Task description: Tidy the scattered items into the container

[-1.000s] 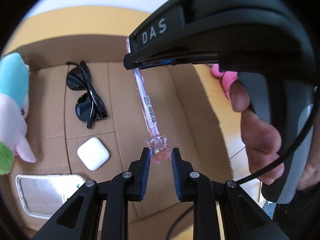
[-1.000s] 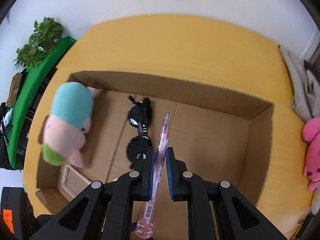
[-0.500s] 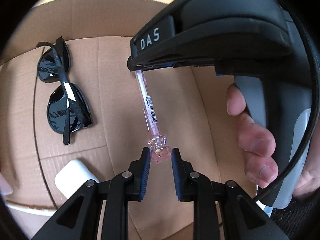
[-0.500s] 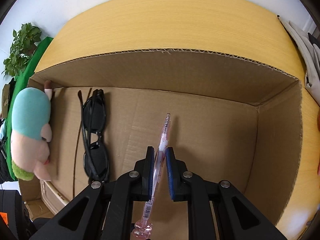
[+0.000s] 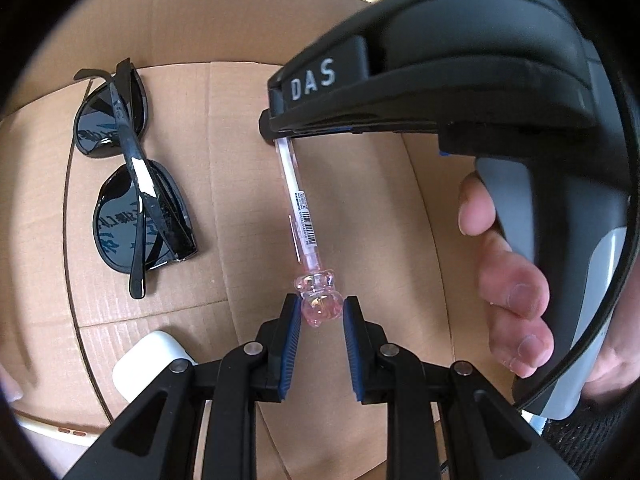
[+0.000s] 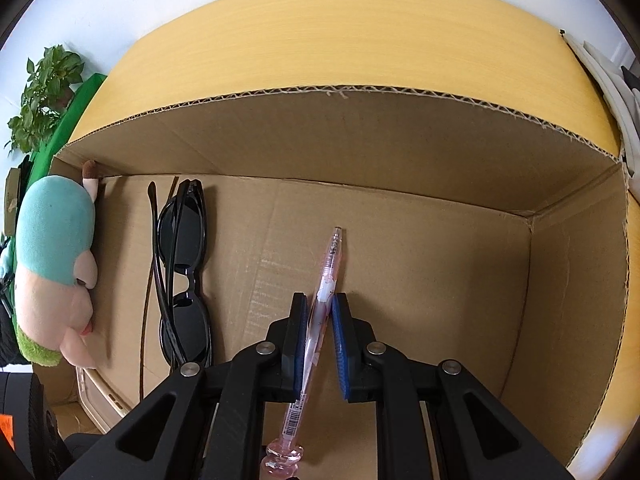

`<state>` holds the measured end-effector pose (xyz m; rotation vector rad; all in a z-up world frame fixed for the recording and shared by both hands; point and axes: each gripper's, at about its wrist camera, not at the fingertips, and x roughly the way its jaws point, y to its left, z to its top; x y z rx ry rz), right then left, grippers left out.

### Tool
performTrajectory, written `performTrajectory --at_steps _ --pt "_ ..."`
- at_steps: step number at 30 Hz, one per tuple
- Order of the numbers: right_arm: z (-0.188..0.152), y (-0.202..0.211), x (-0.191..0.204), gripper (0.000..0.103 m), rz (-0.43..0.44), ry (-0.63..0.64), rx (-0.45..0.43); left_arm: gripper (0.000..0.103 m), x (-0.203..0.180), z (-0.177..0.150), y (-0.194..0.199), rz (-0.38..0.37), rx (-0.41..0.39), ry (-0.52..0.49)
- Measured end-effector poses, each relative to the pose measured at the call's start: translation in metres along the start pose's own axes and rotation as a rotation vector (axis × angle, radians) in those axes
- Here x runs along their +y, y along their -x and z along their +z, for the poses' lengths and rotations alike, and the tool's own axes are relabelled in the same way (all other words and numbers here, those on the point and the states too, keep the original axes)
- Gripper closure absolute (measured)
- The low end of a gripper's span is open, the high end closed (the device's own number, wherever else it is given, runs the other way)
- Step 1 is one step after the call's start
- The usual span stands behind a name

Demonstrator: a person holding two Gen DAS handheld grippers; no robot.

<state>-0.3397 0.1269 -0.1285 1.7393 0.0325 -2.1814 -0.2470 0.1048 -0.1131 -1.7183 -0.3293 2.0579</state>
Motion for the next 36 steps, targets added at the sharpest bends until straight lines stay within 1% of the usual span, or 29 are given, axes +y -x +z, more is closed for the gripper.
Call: performTrajectory --at_steps 1,3,4,5,6,7,10,12,15,16,17,18,20,21,22,23,24,25,26,27,28,29,31,32,33,36 --pt "-0.002 0.0 0.0 0.089 0.004 -0.002 -0.003 0.081 0.001 -0.001 0.0 0.0 -0.004 0.008" --pt "-0.003 0.004 -0.001 0.082 0.023 -0.014 -0.008 0.072 0.0 -0.002 0.002 0.006 -0.018 0.015" --pt "-0.004 0.005 -0.001 0.065 0.035 -0.017 -0.013 0.064 0.0 -0.003 0.004 0.006 -0.028 0.017" --pt "-0.005 0.007 -0.001 0.044 0.037 -0.019 -0.023 0.059 -0.001 -0.004 0.007 0.004 -0.04 0.019" --pt "-0.006 0.009 -0.001 0.037 0.034 -0.018 -0.036 0.059 -0.002 -0.005 0.01 0.003 -0.05 0.015" --pt "-0.008 0.012 -0.001 0.035 0.032 -0.016 -0.049 0.058 -0.005 -0.006 0.011 0.006 -0.055 0.005" --pt "-0.012 0.022 -0.001 0.035 0.045 -0.025 -0.074 0.058 -0.012 -0.011 0.018 0.026 -0.073 -0.022" --pt "-0.017 0.035 0.0 0.034 0.037 -0.023 -0.1 0.058 -0.018 -0.018 0.025 0.035 -0.097 -0.044" --pt "-0.027 0.067 0.003 0.031 0.053 -0.004 -0.156 0.058 -0.028 -0.033 0.045 0.069 -0.171 -0.085" --pt "-0.033 0.077 0.005 0.026 0.062 -0.002 -0.177 0.058 -0.031 -0.042 0.055 0.087 -0.213 -0.095" --pt "-0.041 0.088 0.008 0.021 0.068 0.002 -0.199 0.054 -0.033 -0.05 0.064 0.111 -0.25 -0.104" --pt "-0.051 0.099 0.013 0.019 0.07 0.008 -0.229 0.051 -0.037 -0.06 0.076 0.147 -0.299 -0.113" --pt "-0.074 0.124 0.026 0.013 0.068 0.026 -0.286 0.039 -0.033 -0.079 0.104 0.213 -0.4 -0.115" --pt "-0.085 0.134 0.03 0.011 0.07 0.04 -0.306 0.036 -0.033 -0.086 0.115 0.243 -0.445 -0.114" --pt "-0.098 0.145 0.036 0.009 0.073 0.057 -0.328 0.029 -0.033 -0.087 0.126 0.271 -0.483 -0.111" --pt "-0.118 0.157 0.046 0.008 0.078 0.079 -0.359 0.023 -0.029 -0.095 0.139 0.303 -0.522 -0.102" --pt "-0.136 0.165 0.041 0.007 0.08 0.091 -0.378 0.023 -0.024 -0.103 0.151 0.327 -0.556 -0.085" --pt "-0.15 0.171 0.048 0.006 0.081 0.098 -0.395 0.023 -0.017 -0.107 0.163 0.339 -0.587 -0.061" --pt "-0.164 0.173 0.057 0.006 0.079 0.096 -0.413 0.023 -0.015 -0.119 0.172 0.348 -0.62 -0.033" --pt "-0.179 0.176 0.065 0.005 0.072 0.071 -0.438 0.022 -0.015 -0.134 0.178 0.356 -0.638 -0.02" --pt "-0.191 0.176 0.073 0.005 0.061 0.054 -0.453 0.021 -0.012 -0.138 0.181 0.365 -0.648 -0.016" --pt "-0.202 0.178 0.076 0.005 0.049 0.048 -0.464 0.021 -0.007 -0.124 0.184 0.371 -0.658 -0.007" --pt "-0.228 0.176 0.082 0.005 -0.016 0.032 -0.494 0.021 -0.001 -0.139 0.197 0.392 -0.681 0.019" --pt "-0.24 0.173 0.086 0.005 -0.051 0.022 -0.495 0.021 -0.003 -0.15 0.204 0.4 -0.689 0.022" --pt "-0.246 0.171 0.088 0.005 -0.057 0.018 -0.487 0.021 -0.008 -0.162 0.212 0.413 -0.697 0.025" --pt "-0.265 0.165 0.09 0.005 -0.065 -0.01 -0.472 0.021 -0.002 -0.182 0.217 0.446 -0.711 0.033"
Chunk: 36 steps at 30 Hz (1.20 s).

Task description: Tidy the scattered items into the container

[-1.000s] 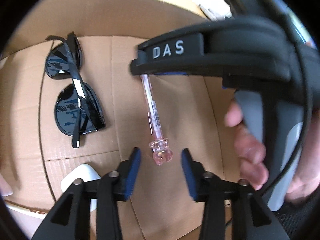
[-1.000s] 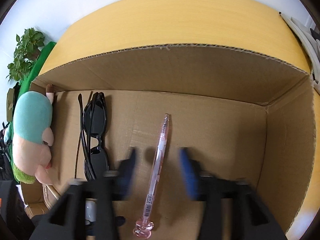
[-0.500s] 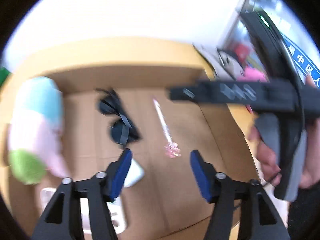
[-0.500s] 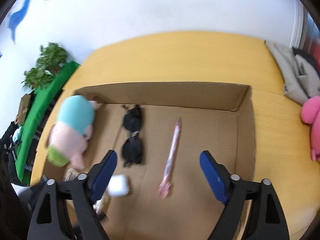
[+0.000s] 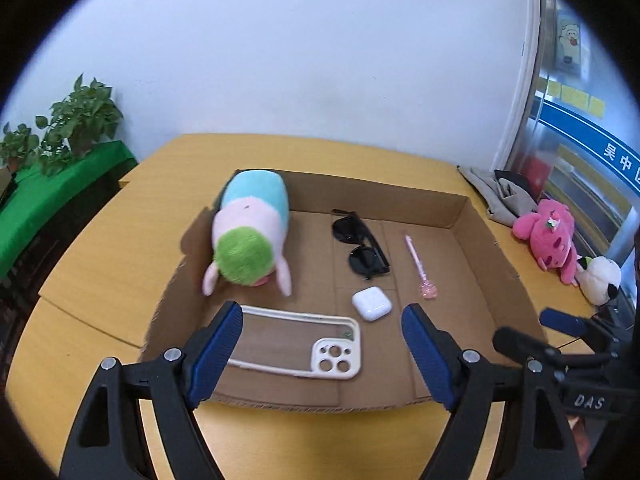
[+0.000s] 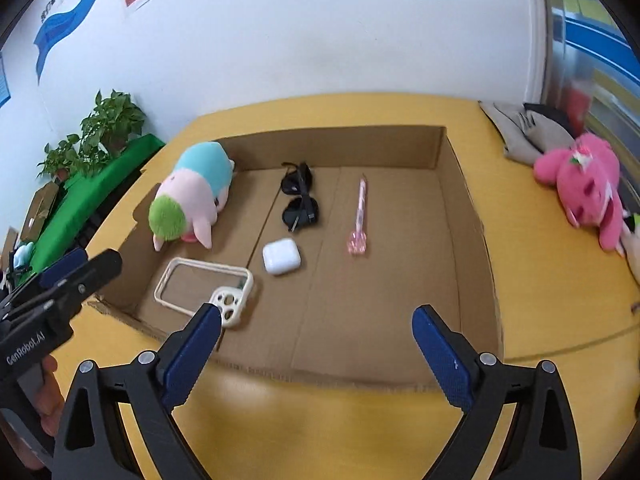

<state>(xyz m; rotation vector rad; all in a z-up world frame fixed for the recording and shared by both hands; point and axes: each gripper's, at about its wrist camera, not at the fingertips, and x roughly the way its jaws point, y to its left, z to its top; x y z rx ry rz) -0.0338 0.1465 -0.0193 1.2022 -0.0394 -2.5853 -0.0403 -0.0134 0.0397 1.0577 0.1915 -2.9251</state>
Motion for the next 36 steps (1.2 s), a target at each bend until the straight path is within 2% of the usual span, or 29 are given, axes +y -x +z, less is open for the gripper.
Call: performTrajectory --at_steps 5,7,16,36 --pt "-0.017 0.015 0.005 0.005 -0.05 0.032 -0.006 0.021 0.008 -0.017 0.011 0.098 -0.039 -0.033" --pt "-0.02 0.019 0.006 0.004 -0.062 0.035 -0.016 0.021 0.007 -0.021 0.012 0.112 -0.042 -0.048" --pt "-0.033 0.02 0.006 0.004 -0.055 0.029 -0.013 0.021 0.002 -0.025 0.01 0.103 -0.033 -0.065" --pt "-0.034 0.01 0.007 0.004 -0.044 0.029 0.005 0.021 -0.005 -0.031 -0.003 0.081 0.026 -0.09"
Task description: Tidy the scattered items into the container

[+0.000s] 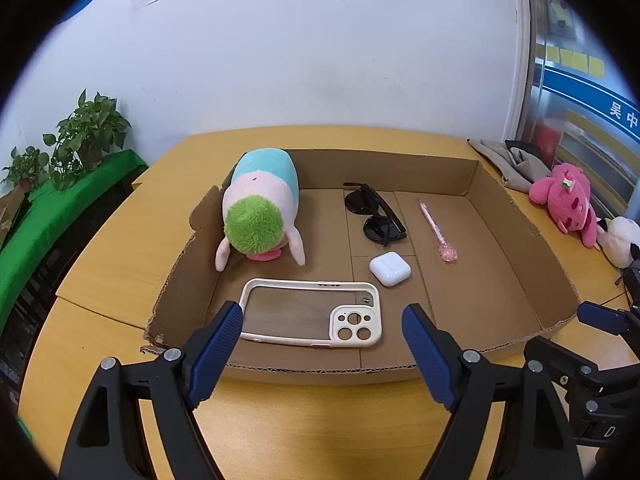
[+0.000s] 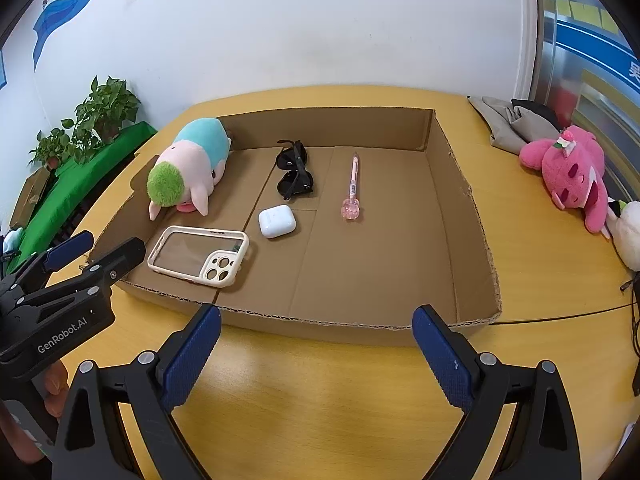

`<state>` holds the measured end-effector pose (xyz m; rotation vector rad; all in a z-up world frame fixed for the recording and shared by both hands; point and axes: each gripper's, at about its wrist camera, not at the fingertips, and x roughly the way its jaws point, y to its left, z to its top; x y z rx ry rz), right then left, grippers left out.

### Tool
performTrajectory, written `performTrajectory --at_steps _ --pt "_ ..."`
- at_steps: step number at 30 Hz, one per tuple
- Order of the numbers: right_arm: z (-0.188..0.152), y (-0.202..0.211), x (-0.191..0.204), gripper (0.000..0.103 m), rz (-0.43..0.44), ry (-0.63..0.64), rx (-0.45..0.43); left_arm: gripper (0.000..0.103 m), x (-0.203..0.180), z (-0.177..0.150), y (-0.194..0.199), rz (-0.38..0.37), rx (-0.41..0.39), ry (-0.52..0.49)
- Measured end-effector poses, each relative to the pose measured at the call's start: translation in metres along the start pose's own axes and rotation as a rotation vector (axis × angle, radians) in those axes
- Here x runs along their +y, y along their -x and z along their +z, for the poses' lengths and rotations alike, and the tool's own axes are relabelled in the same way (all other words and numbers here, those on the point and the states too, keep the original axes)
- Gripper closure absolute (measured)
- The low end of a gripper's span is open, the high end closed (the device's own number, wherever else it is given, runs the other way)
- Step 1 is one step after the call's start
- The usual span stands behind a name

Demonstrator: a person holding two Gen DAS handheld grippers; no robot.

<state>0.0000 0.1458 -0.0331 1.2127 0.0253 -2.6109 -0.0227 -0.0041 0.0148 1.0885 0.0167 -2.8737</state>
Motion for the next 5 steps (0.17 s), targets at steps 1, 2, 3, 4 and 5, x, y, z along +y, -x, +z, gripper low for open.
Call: performTrajectory --at_steps 1,2,3,4,5 --pt "-0.0004 0.0 0.0006 0.004 0.001 0.002 0.001 0.021 -0.0007 -0.0009 0.0001 0.002 0.003 -0.004" --pt "-0.0008 -0.0002 0.0012 0.004 0.002 0.004 0.002 0.021 -0.0014 -0.0017 0.0005 -0.003 0.005 -0.008" --pt "-0.0014 -0.0004 0.0016 0.004 0.001 0.005 0.003 0.021 -0.0018 -0.0027 0.0012 -0.02 0.01 -0.011" --pt "-0.002 -0.0004 0.0019 0.004 0.003 0.006 0.005 0.021 -0.0021 -0.0033 0.0014 -0.04 0.02 -0.012" --pt "-0.0026 -0.0005 0.002 0.004 0.004 0.007 0.006 0.021 -0.0025 -0.0038 0.0016 -0.044 0.023 -0.01"
